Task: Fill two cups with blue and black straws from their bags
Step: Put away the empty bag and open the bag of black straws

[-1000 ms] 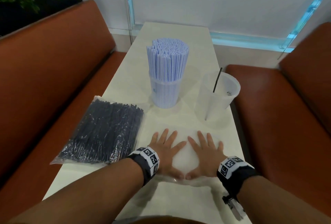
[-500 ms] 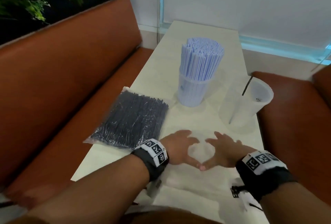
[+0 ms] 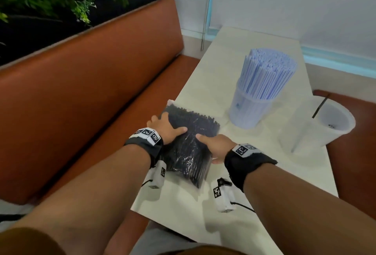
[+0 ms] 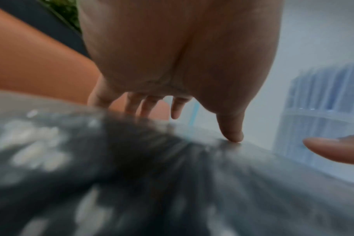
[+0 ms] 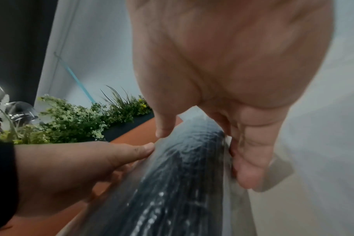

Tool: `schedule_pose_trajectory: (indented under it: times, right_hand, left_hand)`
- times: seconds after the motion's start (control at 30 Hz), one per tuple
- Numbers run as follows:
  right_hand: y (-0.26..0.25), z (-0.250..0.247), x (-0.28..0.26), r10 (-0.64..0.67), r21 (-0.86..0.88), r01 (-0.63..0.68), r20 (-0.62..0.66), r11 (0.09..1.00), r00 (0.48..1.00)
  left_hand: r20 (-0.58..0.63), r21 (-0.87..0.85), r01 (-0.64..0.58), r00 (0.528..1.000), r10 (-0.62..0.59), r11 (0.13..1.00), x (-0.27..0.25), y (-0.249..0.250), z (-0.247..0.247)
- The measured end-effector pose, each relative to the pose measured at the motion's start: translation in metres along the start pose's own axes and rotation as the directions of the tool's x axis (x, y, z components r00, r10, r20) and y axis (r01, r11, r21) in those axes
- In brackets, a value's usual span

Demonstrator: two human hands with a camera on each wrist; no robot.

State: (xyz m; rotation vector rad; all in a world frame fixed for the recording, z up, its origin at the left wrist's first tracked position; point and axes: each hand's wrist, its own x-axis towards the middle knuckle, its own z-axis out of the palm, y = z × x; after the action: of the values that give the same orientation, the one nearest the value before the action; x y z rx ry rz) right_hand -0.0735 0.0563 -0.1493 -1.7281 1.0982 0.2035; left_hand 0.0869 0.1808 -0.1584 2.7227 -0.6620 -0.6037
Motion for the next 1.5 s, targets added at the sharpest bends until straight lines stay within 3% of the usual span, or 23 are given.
schedule_pose_trajectory:
  times: [0.07, 0.23, 0.3, 0.4, 0.57, 0.67, 0.7, 0.87, 0.93, 1.03, 1.17, 1.23, 1.3, 1.4, 1.5]
  right_hand:
    - [0.0, 0.005, 0.007, 0.014, 0.043, -0.014, 0.006, 0.999, 1.0]
    - [0.002, 0.005, 0.016, -0.011, 0.087, 0.01, 0.007, 0.996, 1.0]
    - [-0.004, 0.003, 0.015, -0.076, 0.136, 0.076, -0.01, 0.988, 0.997]
    - [-0.02, -0.009, 0.005, -0.21, 0.206, 0.207, -0.009, 0.956, 0.978]
    - [-0.029, -0.064, -0.05, -0.41, 0.423, 0.431, -0.146, 0.797, 0.9]
    - [-0.006, -0.096, -0.078, -0.478, 0.552, 0.571, -0.32, 0.608, 0.818]
    - [0.006, -0.104, -0.084, -0.478, 0.548, 0.614, -0.387, 0.568, 0.789]
    - [0.083, -0.12, -0.102, -0.451, 0.425, 0.762, -0.625, 0.489, 0.638]
    - [0.103, -0.123, -0.105, -0.449, 0.374, 0.787, -0.666, 0.49, 0.596]
    - [0.109, -0.134, -0.109, -0.431, 0.301, 0.835, -0.746, 0.461, 0.507]
    - [0.106, -0.136, -0.11, -0.375, 0.29, 0.866, -0.811, 0.406, 0.448]
    - [0.107, -0.132, -0.109, -0.37, 0.276, 0.865, -0.818, 0.42, 0.441]
    - [0.109, -0.129, -0.109, -0.382, 0.285, 0.849, -0.797, 0.444, 0.468]
    - [0.104, -0.139, -0.113, -0.353, 0.305, 0.827, -0.794, 0.473, 0.495]
    - [0.093, -0.155, -0.122, -0.307, 0.184, 0.814, -0.863, 0.551, 0.402]
  left_hand:
    - [0.029, -0.108, 0.028, 0.999, -0.025, 0.994, 0.005, -0.008, 0.009]
    - [-0.111, -0.197, 0.025, 0.993, -0.048, 0.98, 0.011, -0.01, 0.014]
    - [-0.128, -0.286, -0.025, 0.992, -0.012, 0.958, 0.009, -0.005, 0.007]
    - [-0.254, -0.447, -0.183, 0.965, 0.072, 0.876, 0.0, 0.004, -0.01]
    - [-0.426, -0.669, -0.419, 0.893, 0.145, 0.614, -0.043, 0.039, -0.037]
    - [-0.329, -0.827, -0.43, 0.892, 0.309, 0.363, -0.079, 0.078, -0.027]
    - [-0.306, -0.852, -0.416, 0.888, 0.342, 0.317, -0.087, 0.089, -0.02]
    - [-0.264, -0.889, -0.389, 0.866, 0.425, 0.24, -0.111, 0.124, 0.03]
    - [-0.215, -0.893, -0.366, 0.859, 0.464, 0.263, -0.12, 0.129, 0.046]
    - [-0.289, -0.844, -0.449, 0.842, 0.457, 0.293, -0.126, 0.136, 0.047]
    - [-0.379, -0.866, -0.477, 0.823, 0.422, 0.153, -0.125, 0.145, 0.042]
    - [-0.378, -0.854, -0.48, 0.837, 0.395, 0.201, -0.129, 0.147, 0.044]
    - [-0.351, -0.844, -0.466, 0.854, 0.384, 0.264, -0.13, 0.146, 0.047]
    - [-0.365, -0.852, -0.472, 0.845, 0.39, 0.226, -0.125, 0.146, 0.034]
    - [-0.389, -0.886, -0.451, 0.85, 0.355, 0.107, -0.123, 0.146, 0.018]
